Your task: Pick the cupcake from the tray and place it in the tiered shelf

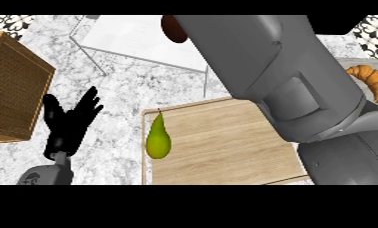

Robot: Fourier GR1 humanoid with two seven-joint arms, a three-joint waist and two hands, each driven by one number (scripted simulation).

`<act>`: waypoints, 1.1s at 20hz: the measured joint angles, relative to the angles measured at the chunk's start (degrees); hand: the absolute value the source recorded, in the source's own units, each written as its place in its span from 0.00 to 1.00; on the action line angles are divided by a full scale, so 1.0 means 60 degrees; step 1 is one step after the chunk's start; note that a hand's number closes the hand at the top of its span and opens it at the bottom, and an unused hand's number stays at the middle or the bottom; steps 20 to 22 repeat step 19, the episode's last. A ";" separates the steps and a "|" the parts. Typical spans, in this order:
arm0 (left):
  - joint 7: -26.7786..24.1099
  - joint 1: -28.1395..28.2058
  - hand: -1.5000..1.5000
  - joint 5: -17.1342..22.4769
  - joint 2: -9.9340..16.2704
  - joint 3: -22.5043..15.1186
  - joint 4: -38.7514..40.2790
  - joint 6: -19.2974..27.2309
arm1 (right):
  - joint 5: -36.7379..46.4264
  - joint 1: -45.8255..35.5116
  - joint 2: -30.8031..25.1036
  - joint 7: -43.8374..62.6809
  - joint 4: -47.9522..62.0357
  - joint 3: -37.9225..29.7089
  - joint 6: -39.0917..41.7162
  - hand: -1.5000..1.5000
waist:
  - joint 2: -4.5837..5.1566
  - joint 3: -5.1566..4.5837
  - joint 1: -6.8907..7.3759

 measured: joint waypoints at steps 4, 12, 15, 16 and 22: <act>0.0156 0.0095 0.50 0.0066 0.0008 0.0103 -0.0082 0.0065 | 0.0474 0.0076 -0.0330 0.0214 0.0096 0.0041 -0.0615 0.00 | -0.0073 -0.0006 -0.0170; 0.0049 0.0421 0.50 0.0069 -0.0018 0.0263 -0.0064 0.0178 | 0.1131 0.0281 -0.1238 0.1314 -0.0246 -0.0057 -0.1301 0.00 | -0.0258 0.0020 -0.0594; -0.0069 0.0561 0.50 0.0078 0.0039 0.0381 -0.0004 0.0179 | 0.1091 0.0621 -0.1589 0.1618 -0.0963 -0.0164 -0.1266 0.00 | -0.0323 0.0039 -0.0764; -0.0009 0.0595 0.50 0.0108 0.0057 0.0415 -0.0047 0.0183 | 0.1058 0.0787 -0.1691 0.1714 -0.1266 -0.0173 -0.1201 0.00 | -0.0345 0.0041 -0.0815; -0.0153 0.0693 0.50 0.0136 0.0063 0.0500 0.0006 0.0165 | 0.0970 0.1387 -0.2040 0.1946 -0.2301 -0.0148 -0.0954 0.00 | -0.0373 0.0052 -0.0925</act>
